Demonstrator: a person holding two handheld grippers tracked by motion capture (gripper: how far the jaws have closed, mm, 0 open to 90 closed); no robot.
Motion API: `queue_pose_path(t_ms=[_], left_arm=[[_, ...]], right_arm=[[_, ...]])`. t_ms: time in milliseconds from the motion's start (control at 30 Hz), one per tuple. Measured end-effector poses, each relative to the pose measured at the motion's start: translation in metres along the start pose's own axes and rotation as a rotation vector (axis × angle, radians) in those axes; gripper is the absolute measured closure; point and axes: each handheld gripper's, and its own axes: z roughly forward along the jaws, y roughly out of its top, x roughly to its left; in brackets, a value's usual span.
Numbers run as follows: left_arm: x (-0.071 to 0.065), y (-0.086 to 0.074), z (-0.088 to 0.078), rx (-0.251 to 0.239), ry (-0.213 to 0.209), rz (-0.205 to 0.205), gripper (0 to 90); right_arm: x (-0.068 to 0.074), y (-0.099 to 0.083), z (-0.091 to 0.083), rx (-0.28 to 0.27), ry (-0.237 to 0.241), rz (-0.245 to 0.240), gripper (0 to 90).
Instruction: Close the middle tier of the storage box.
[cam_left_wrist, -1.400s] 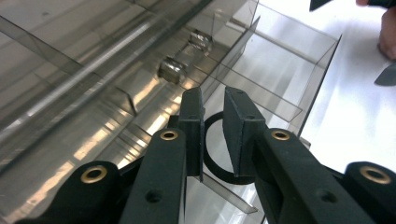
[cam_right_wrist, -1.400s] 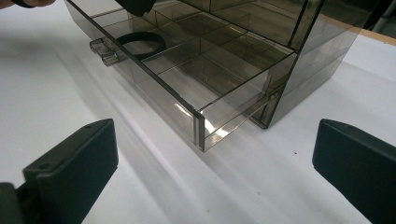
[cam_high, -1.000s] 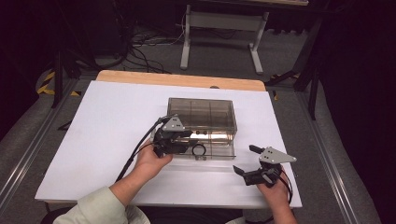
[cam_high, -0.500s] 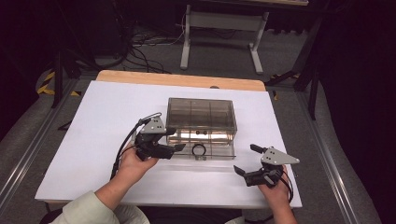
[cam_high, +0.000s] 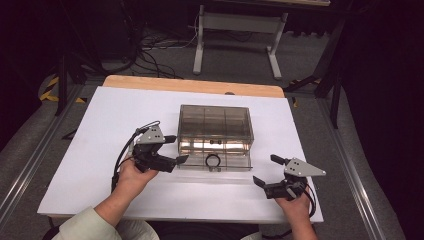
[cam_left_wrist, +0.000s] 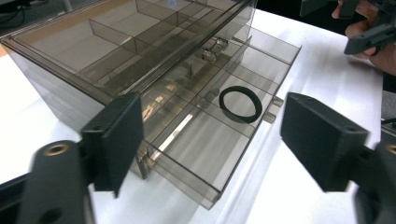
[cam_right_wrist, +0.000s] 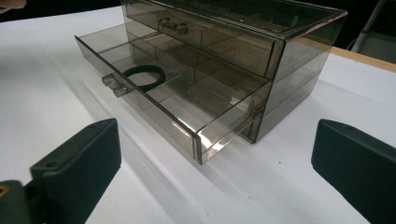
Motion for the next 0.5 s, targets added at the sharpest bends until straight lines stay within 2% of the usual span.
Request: queue_pose_path(t_ms=[100, 300, 400, 500], left_arm=[[0.003, -0.004, -0.006, -0.013, 0.004, 0.006, 14.1], [0.007, -0.014, -0.019, -0.038, 0.03, -0.008, 0.8], [0.009, -0.022, -0.029, -0.064, 0.063, -0.012, 0.0], [0.011, -0.031, -0.037, -0.082, 0.078, -0.018, 0.0]], right_arm=[[0.002, 0.002, 0.0, 0.001, 0.009, -0.002, 5.5], [0.008, 0.007, 0.001, -0.014, 0.026, -0.021, 9.0], [0.01, 0.009, 0.002, -0.012, 0.032, -0.035, 10.9], [0.013, 0.011, 0.004, -0.005, 0.05, -0.039, 13.5]])
